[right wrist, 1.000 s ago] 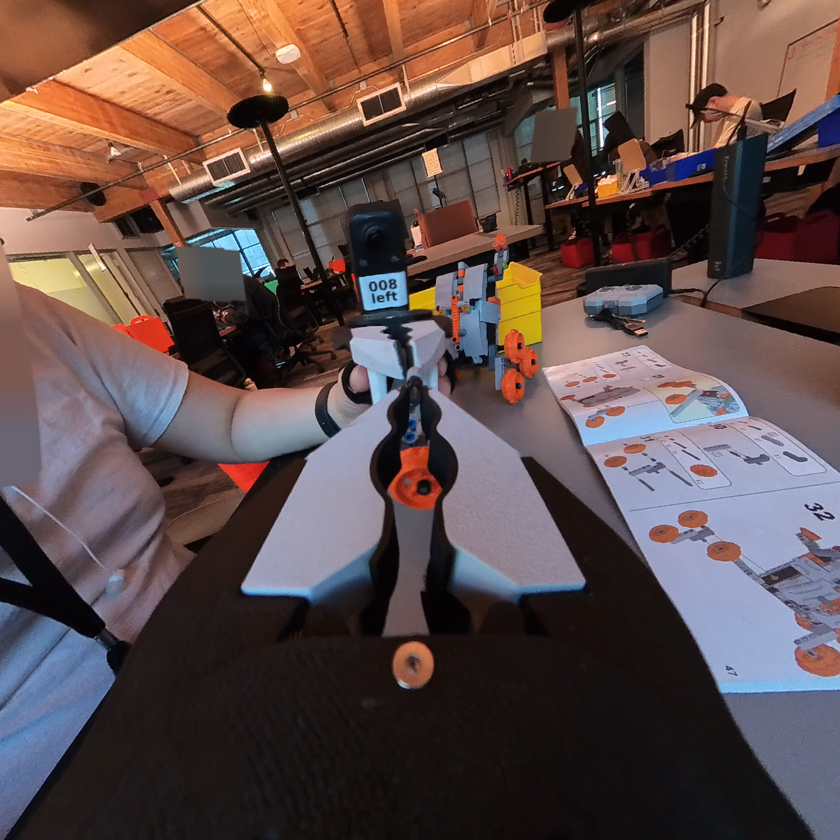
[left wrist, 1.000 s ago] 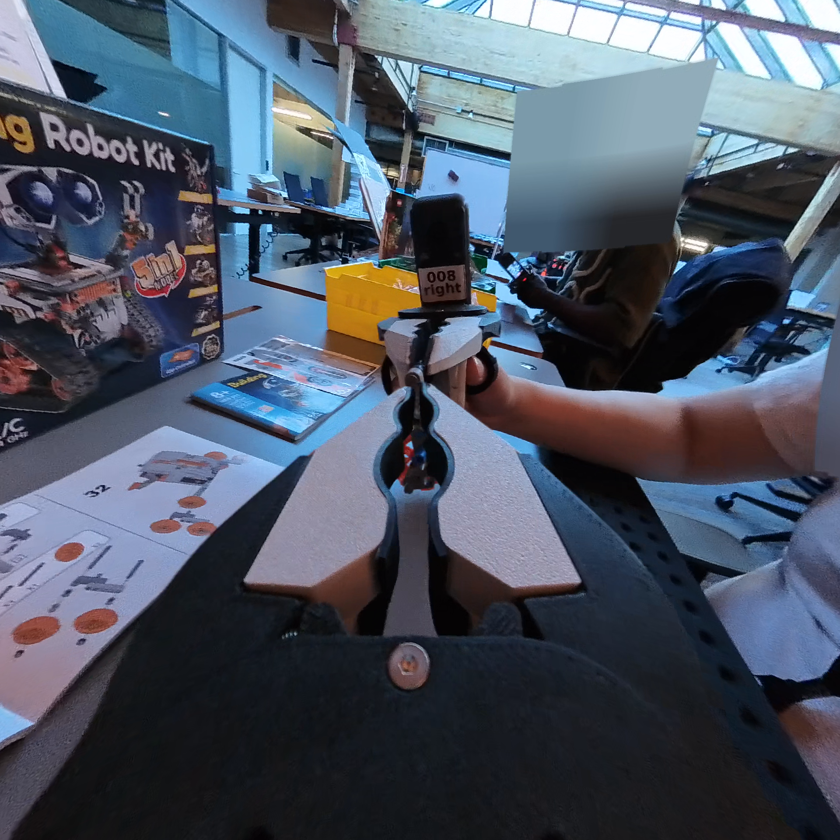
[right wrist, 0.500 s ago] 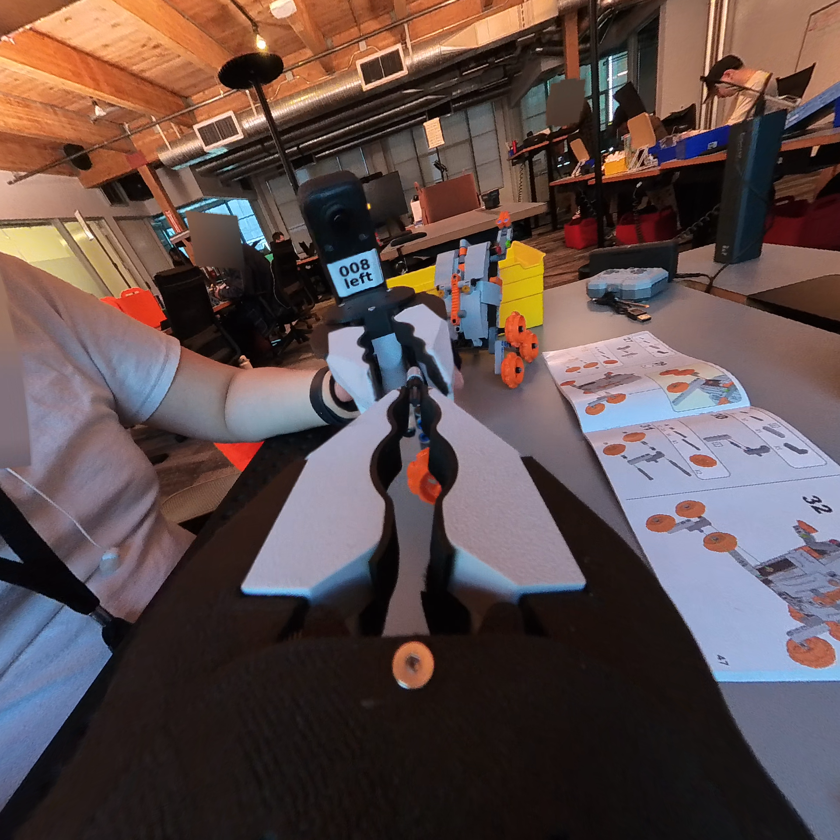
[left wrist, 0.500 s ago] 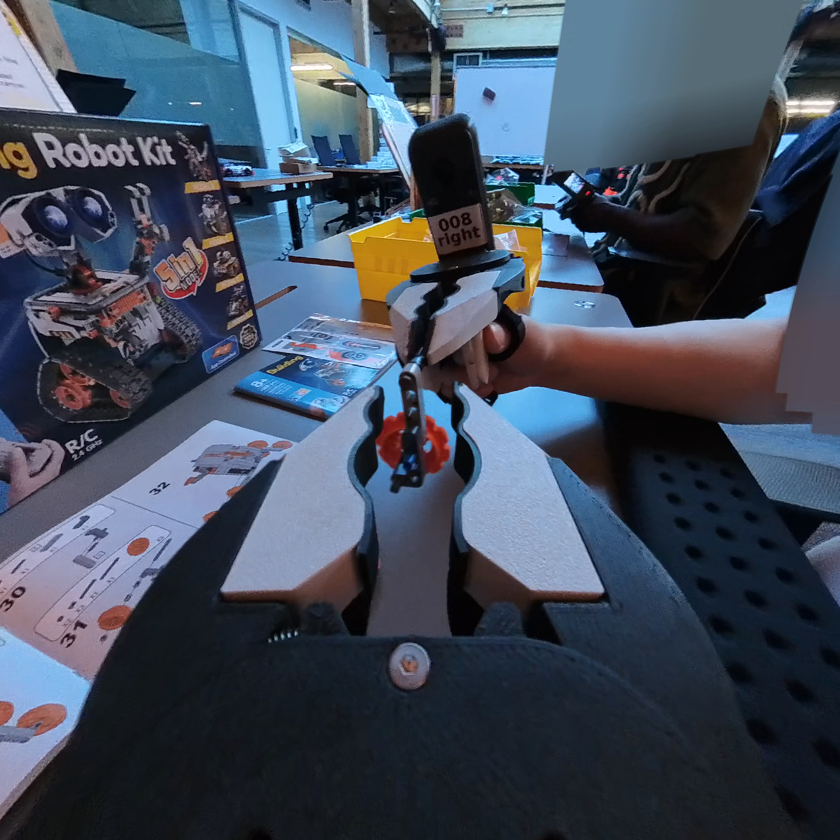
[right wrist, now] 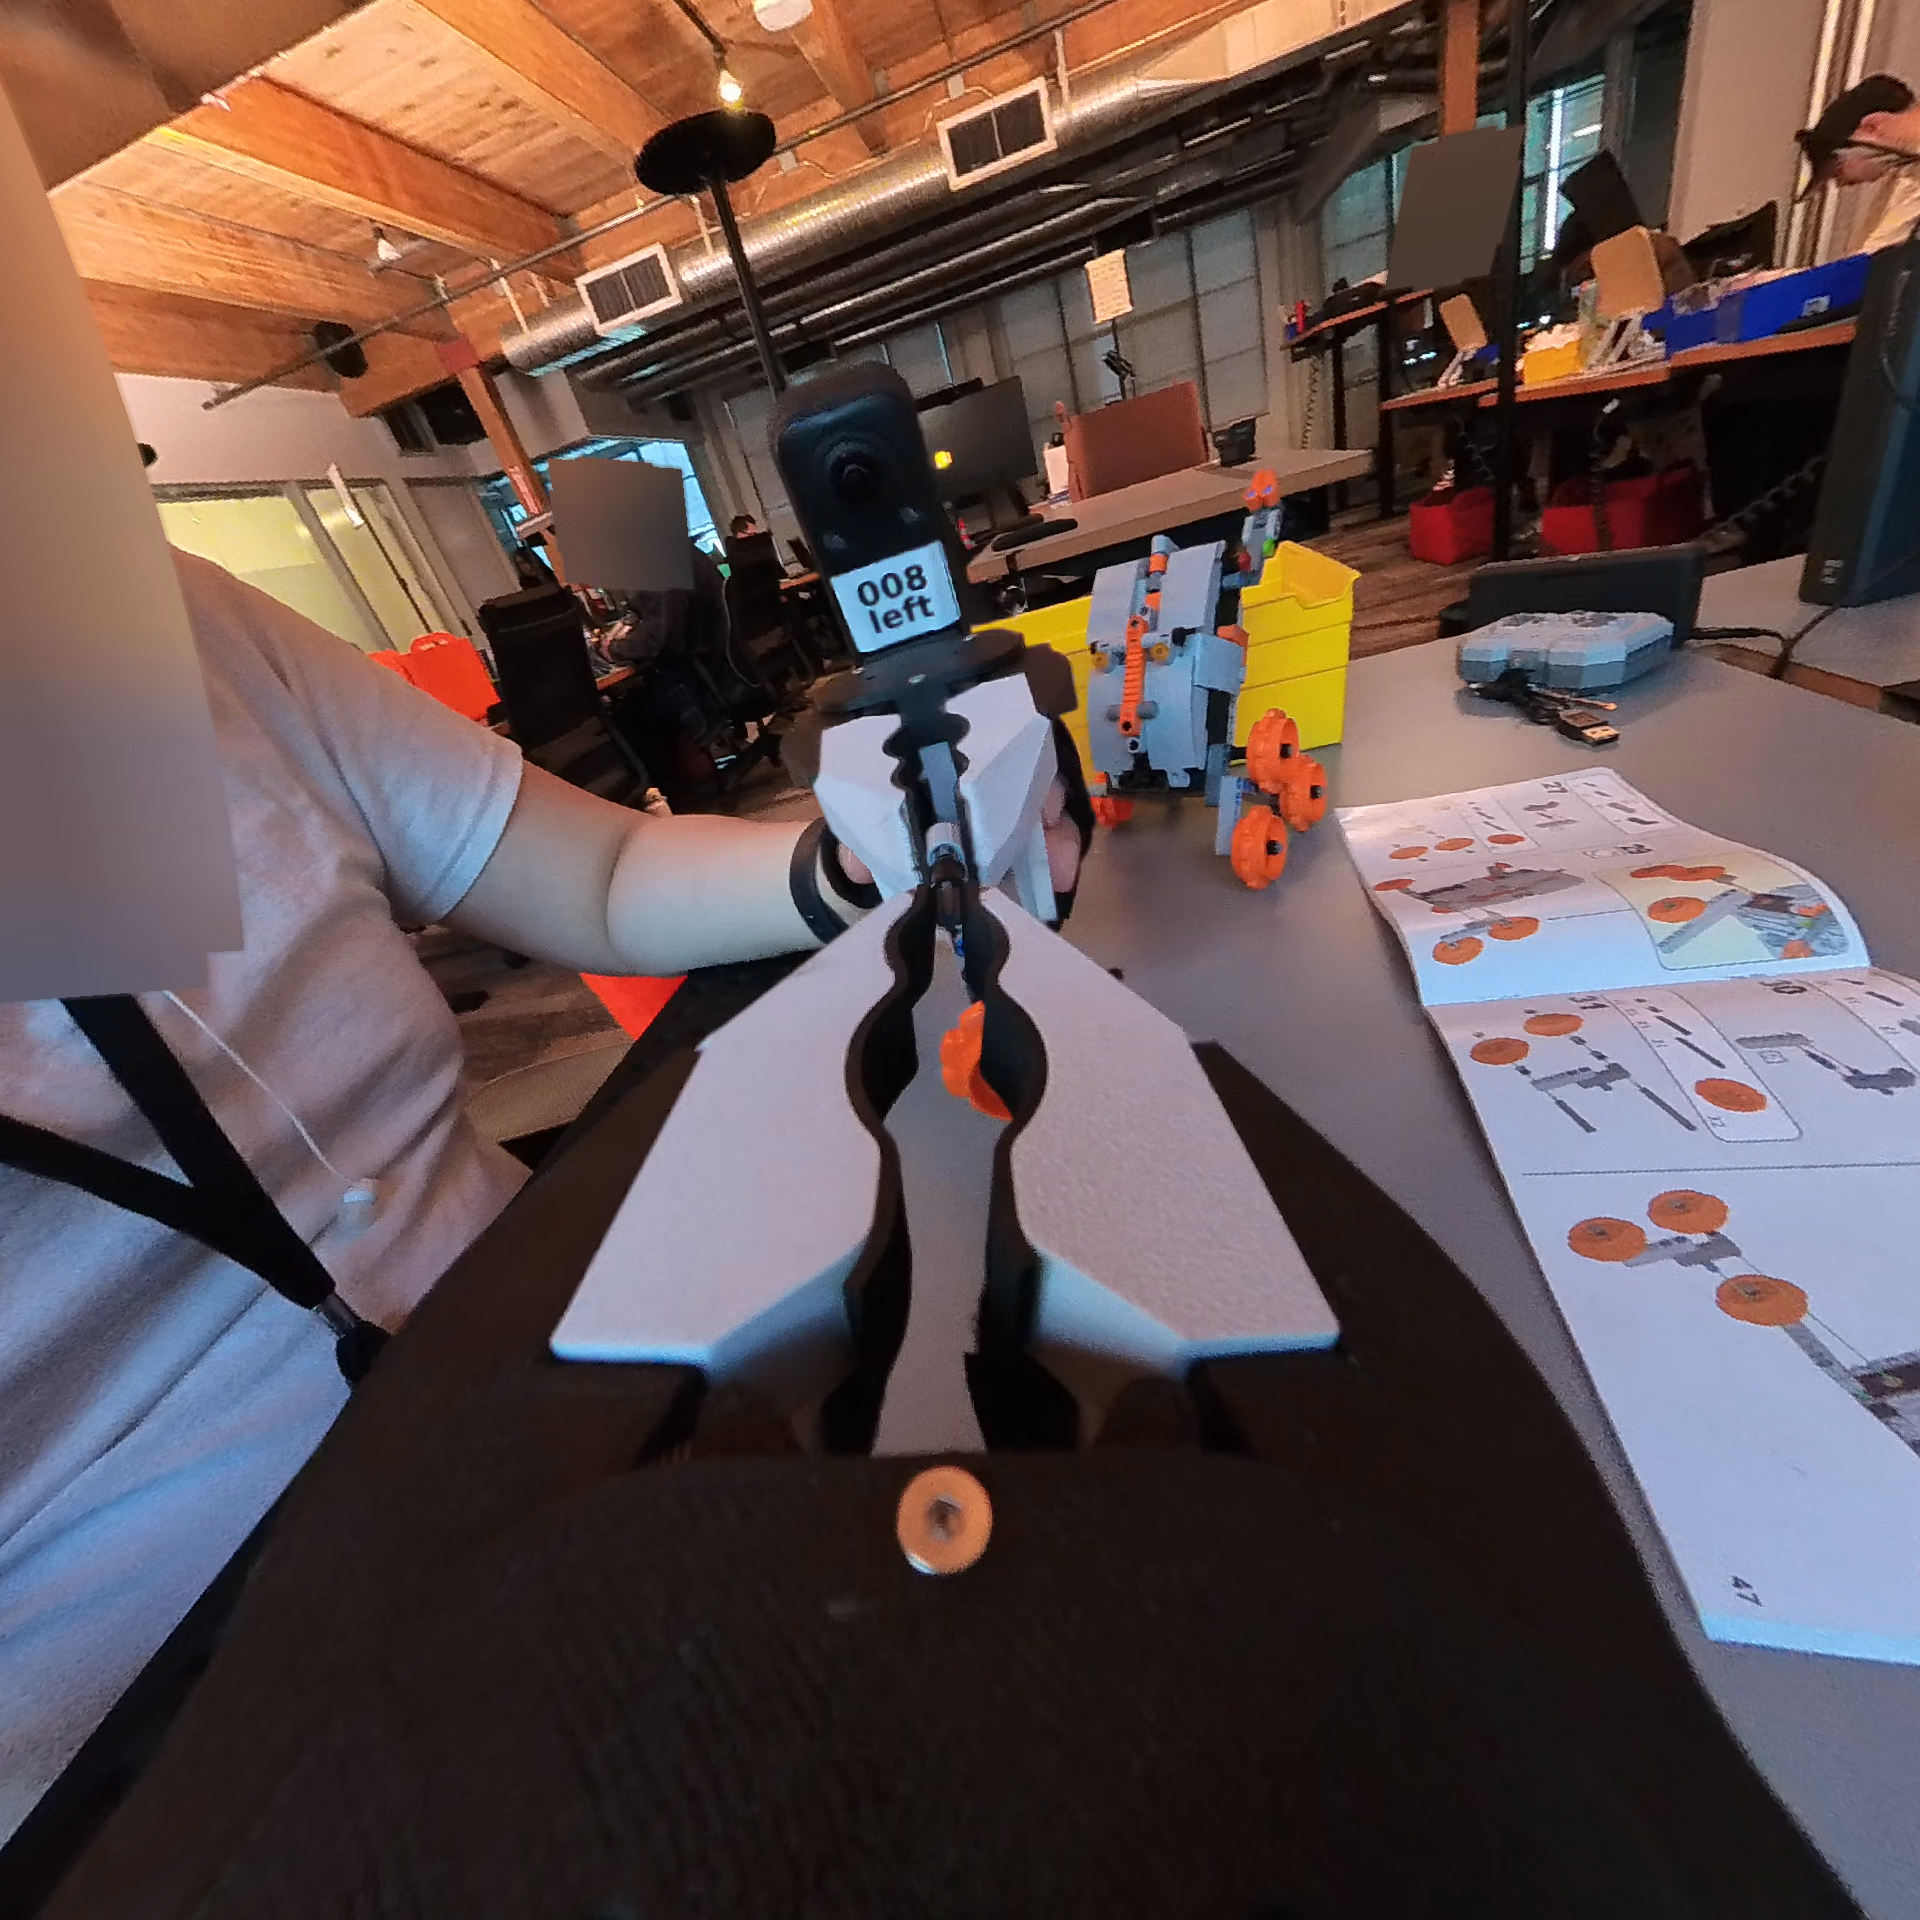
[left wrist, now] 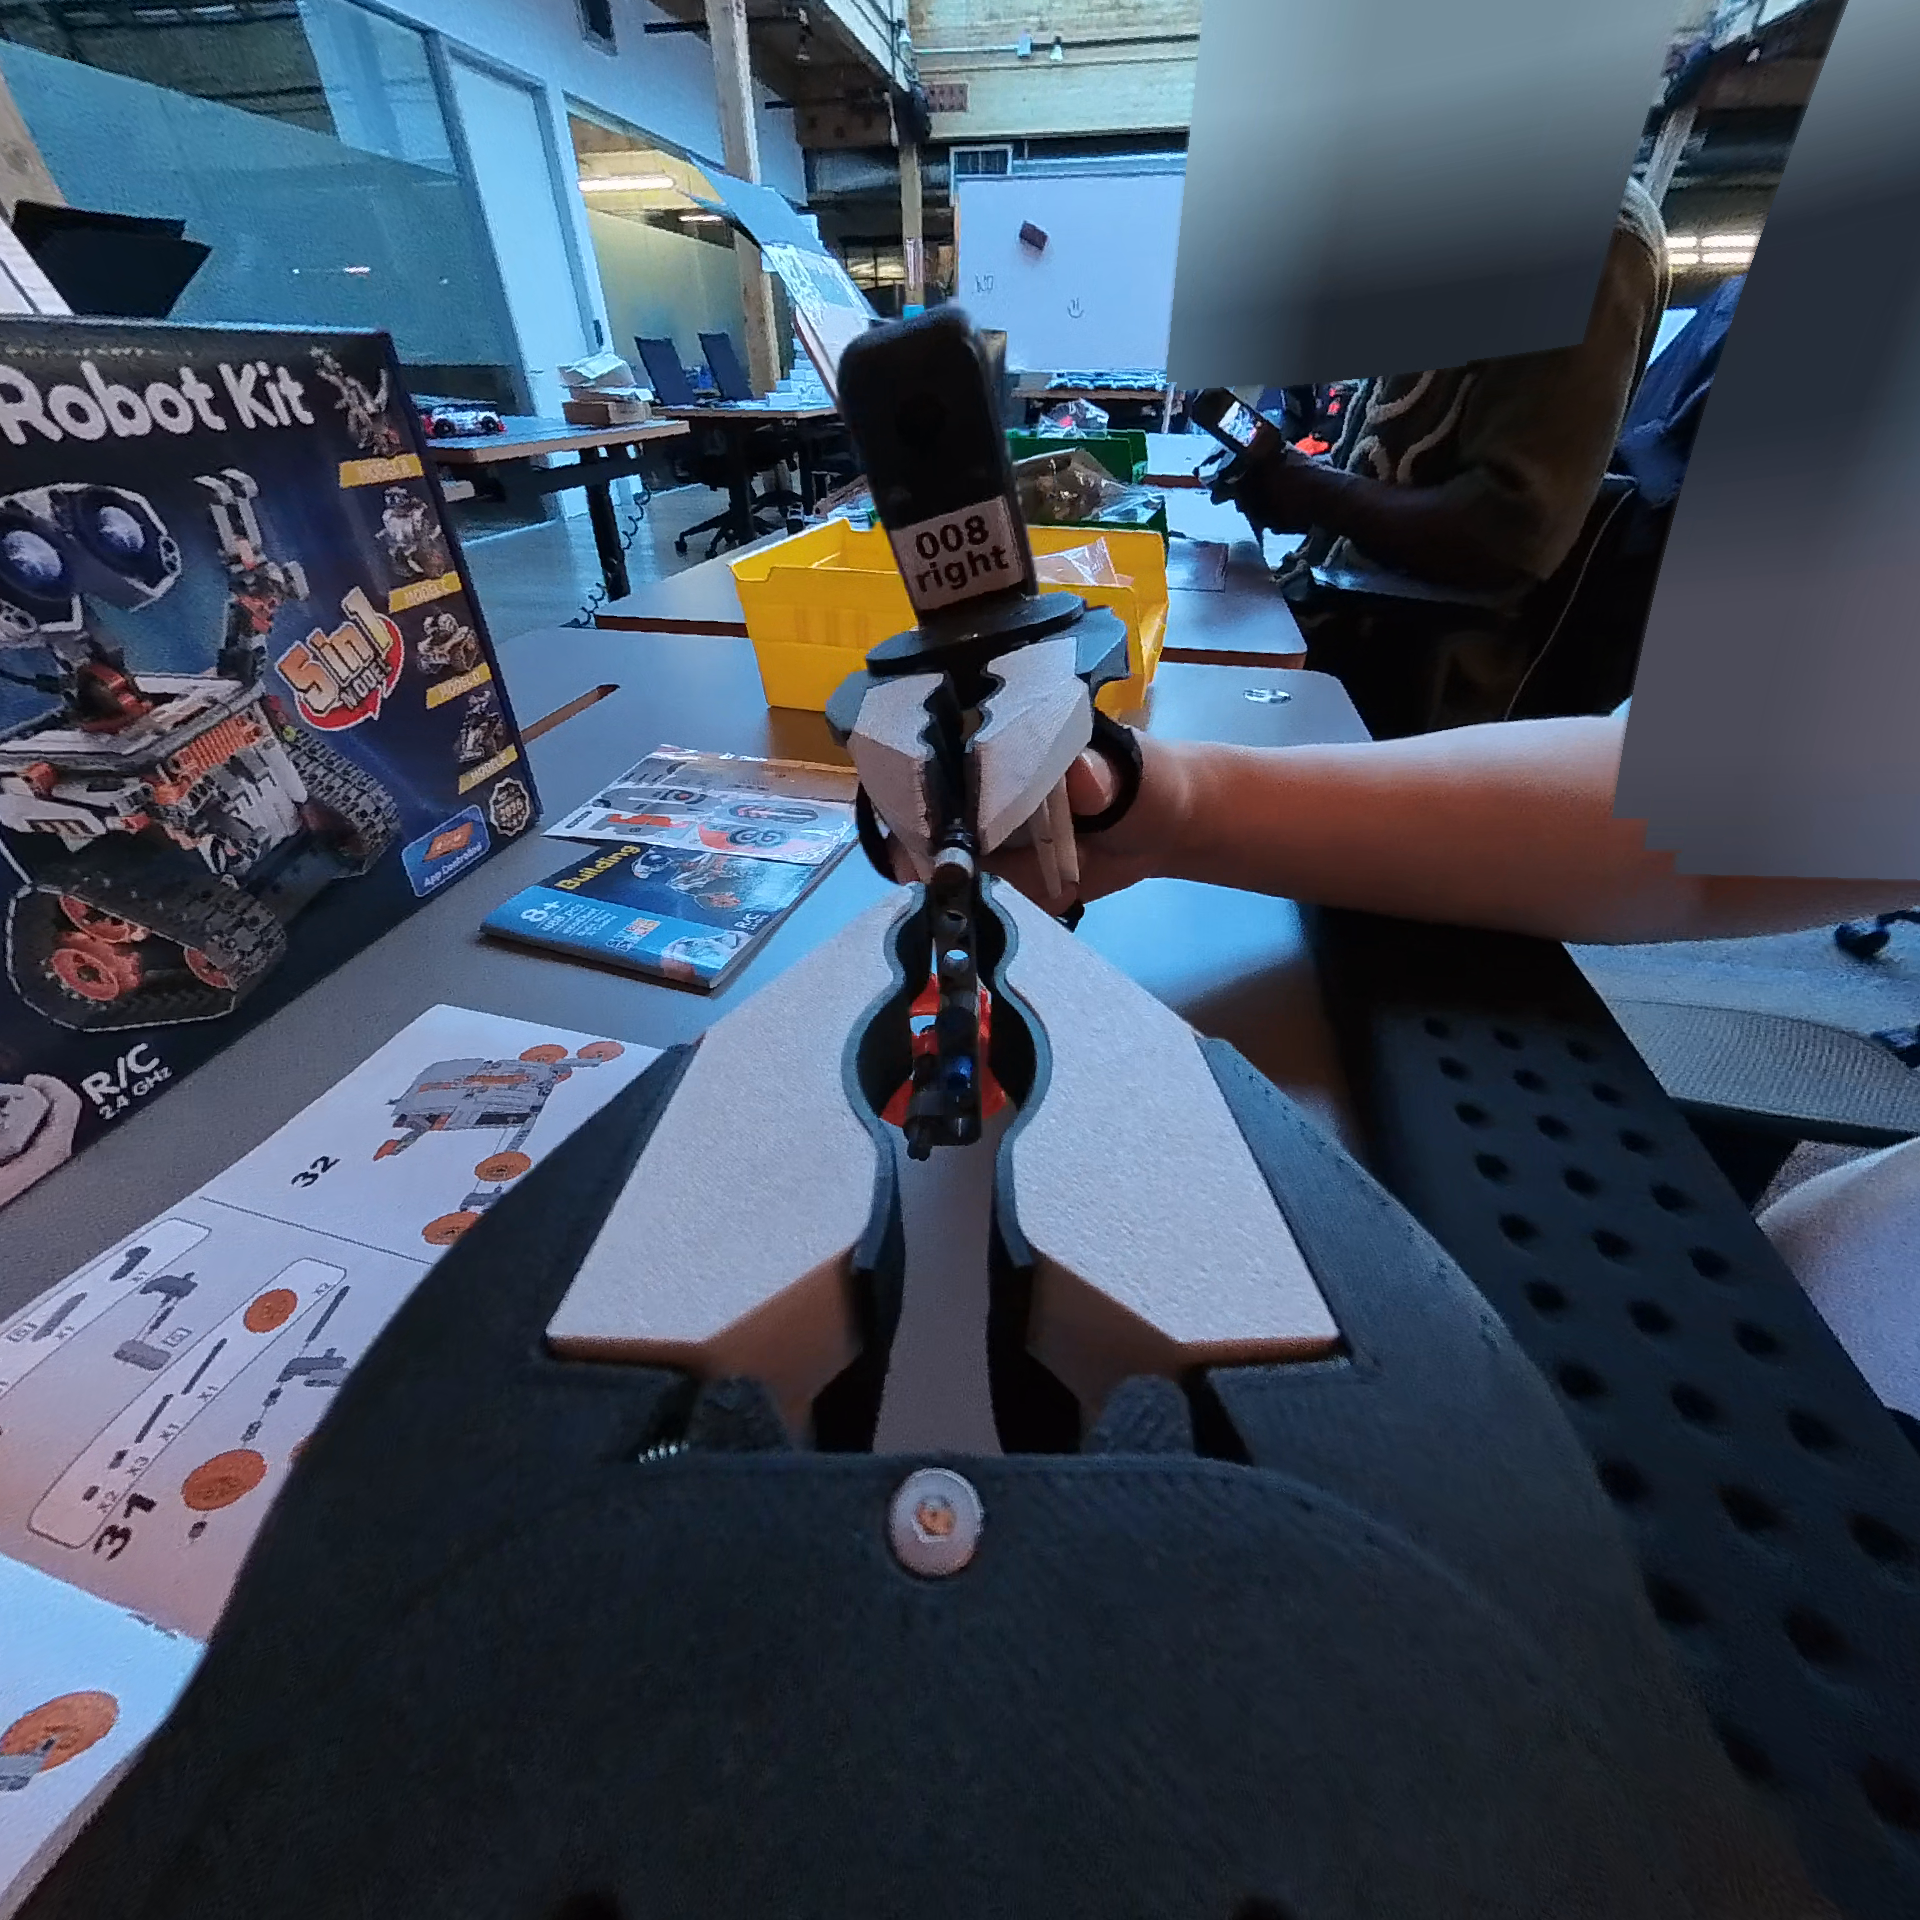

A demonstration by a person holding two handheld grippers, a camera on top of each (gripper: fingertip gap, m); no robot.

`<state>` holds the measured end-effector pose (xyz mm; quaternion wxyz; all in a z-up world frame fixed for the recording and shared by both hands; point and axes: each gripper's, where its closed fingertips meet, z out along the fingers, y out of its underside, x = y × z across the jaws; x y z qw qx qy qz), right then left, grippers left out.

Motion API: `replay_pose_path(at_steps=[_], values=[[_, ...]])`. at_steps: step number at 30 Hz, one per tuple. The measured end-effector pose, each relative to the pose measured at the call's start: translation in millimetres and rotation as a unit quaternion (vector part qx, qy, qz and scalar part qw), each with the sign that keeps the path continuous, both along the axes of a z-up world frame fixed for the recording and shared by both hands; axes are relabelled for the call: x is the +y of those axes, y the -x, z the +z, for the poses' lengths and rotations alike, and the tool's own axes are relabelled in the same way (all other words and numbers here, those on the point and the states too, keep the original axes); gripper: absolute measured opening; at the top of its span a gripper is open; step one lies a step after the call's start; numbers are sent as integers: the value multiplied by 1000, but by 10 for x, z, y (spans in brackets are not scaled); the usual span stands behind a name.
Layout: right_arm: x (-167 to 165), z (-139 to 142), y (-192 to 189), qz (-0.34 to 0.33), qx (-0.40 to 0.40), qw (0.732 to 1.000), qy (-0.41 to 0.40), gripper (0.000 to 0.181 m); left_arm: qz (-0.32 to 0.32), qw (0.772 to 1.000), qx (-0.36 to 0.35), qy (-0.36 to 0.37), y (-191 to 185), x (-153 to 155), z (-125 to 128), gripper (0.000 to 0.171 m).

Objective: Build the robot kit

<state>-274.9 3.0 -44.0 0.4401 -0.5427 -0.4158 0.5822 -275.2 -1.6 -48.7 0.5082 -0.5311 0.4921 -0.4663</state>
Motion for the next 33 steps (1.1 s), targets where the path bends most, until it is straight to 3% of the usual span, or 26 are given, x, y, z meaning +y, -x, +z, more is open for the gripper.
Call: replay_pose_path(at_steps=[3, 18, 27, 33], values=[[-33, 56, 7, 4, 17, 1000, -11, 15, 3, 1000, 4, -24, 2, -27, 17, 5], [-77, 37, 30, 11, 8, 1000, -25, 5, -14, 1000, 4, 2, 0, -56, 5, 5], [-179, 20, -79, 42, -31, 998, -26, 3, -66, 997, -6, 41, -32, -179, -7, 9], [-406, 51, -107, 108, -34, 993, -30, 2, -176, 978, -28, 108, -20, -435, 29, 25]])
